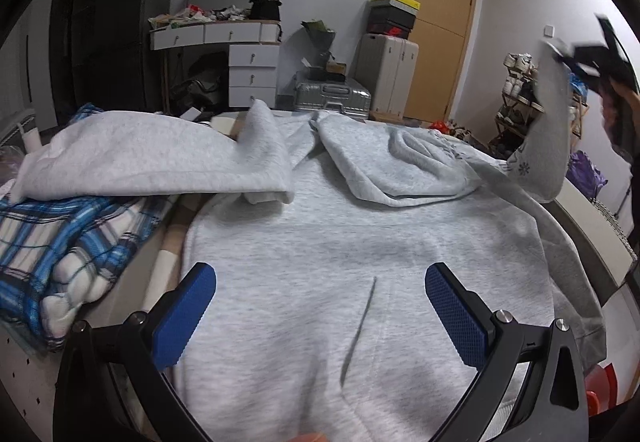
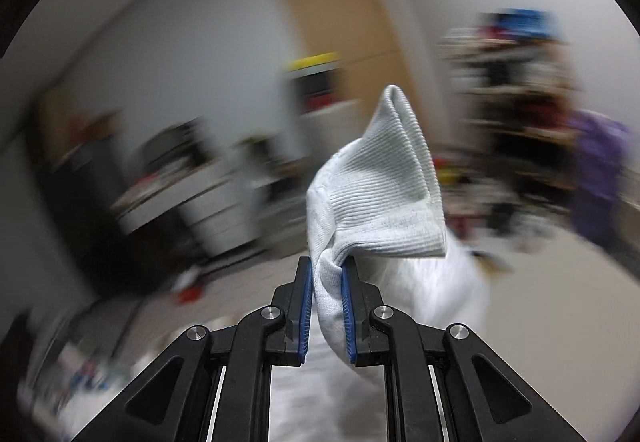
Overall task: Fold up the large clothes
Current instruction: 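Carry the sleeve across the hoodie body with the right tool and release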
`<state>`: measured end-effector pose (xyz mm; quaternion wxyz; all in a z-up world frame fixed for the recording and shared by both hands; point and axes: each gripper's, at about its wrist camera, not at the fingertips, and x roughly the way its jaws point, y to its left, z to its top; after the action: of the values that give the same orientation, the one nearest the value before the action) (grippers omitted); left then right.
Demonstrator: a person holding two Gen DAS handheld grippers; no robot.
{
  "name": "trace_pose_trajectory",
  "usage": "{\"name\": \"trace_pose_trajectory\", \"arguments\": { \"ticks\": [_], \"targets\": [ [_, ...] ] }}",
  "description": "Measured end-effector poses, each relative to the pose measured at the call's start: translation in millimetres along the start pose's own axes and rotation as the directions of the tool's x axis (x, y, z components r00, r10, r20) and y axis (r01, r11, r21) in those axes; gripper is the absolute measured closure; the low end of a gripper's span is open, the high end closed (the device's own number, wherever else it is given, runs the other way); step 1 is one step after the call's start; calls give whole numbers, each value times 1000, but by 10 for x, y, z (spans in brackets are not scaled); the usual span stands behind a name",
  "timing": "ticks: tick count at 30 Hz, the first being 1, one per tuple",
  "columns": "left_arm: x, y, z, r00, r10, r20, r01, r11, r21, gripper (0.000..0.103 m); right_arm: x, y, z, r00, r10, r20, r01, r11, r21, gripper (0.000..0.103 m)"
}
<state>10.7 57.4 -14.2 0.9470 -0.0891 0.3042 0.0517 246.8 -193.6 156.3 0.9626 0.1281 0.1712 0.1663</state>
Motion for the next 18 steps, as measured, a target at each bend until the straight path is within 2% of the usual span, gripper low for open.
{"name": "trace_pose_trajectory", "arguments": {
  "ticks": [2, 3, 4, 5, 6, 7, 8, 9, 10, 12, 13, 14, 16, 18],
  "targets": [
    [-83, 77, -22, 999, 36, 10, -35, 999, -11, 1, 265, 607, -242, 989, 132, -72, -136, 989, -53, 90],
    [-114, 109, -32, 999, 47, 14, -47, 999, -17, 1, 417, 917, -417, 970, 209, -124, -218, 974, -66, 90],
    [-150, 154, -46, 998, 62, 17, -62, 998, -27, 1, 602, 1246, -653, 939, 280, -199, -301, 950, -83, 89],
    [-186, 225, -62, 996, 82, 17, -82, 996, -42, 1, 756, 1457, -855, 908, 322, -269, -356, 930, -87, 83],
    [-205, 267, -76, 995, 95, 16, -94, 994, -52, 1, 962, 1752, -1161, 846, 366, -388, -434, 896, -99, 81],
    [-218, 311, -88, 994, 110, 14, -109, 992, -62, 1, 1060, 1897, -1342, 809, 379, -450, -471, 875, -110, 75],
    [-236, 371, -107, 992, 129, 10, -127, 989, -74, 1, 1118, 1993, -1503, 790, 369, -489, -484, 866, -129, 74],
    [-240, 404, -120, 991, 137, 5, -136, 987, -81, 1, 1130, 2016, -1638, 793, 342, -504, -472, 868, -153, 74],
    [-240, 437, -129, 990, 143, 2, -142, 986, -88, 1, 1141, 1969, -1717, 804, 309, -507, -445, 879, -170, 73],
    [-192, 494, -133, 990, 140, -5, -140, 984, -107, 1, 1168, 1789, -1746, 824, 251, -509, -376, 913, -159, 67],
    [-158, 509, -127, 991, 134, -10, -135, 984, -117, 1, 1138, 1570, -1726, 840, 205, -503, -317, 937, -147, 60],
    [-112, 516, -116, 992, 124, -15, -124, 984, -130, 1, 1081, 1321, -1691, 857, 151, -493, -251, 957, -143, 57],
    [-15, 519, -77, 994, 106, -23, -108, 984, -142, 1, 968, 901, -1581, 878, 83, -472, -164, 978, -133, 57],
    [94, 467, -27, 997, 76, -25, -79, 988, -136, 1, 734, 446, -1527, 899, 21, -438, -74, 992, -104, 47]
  ]
}}
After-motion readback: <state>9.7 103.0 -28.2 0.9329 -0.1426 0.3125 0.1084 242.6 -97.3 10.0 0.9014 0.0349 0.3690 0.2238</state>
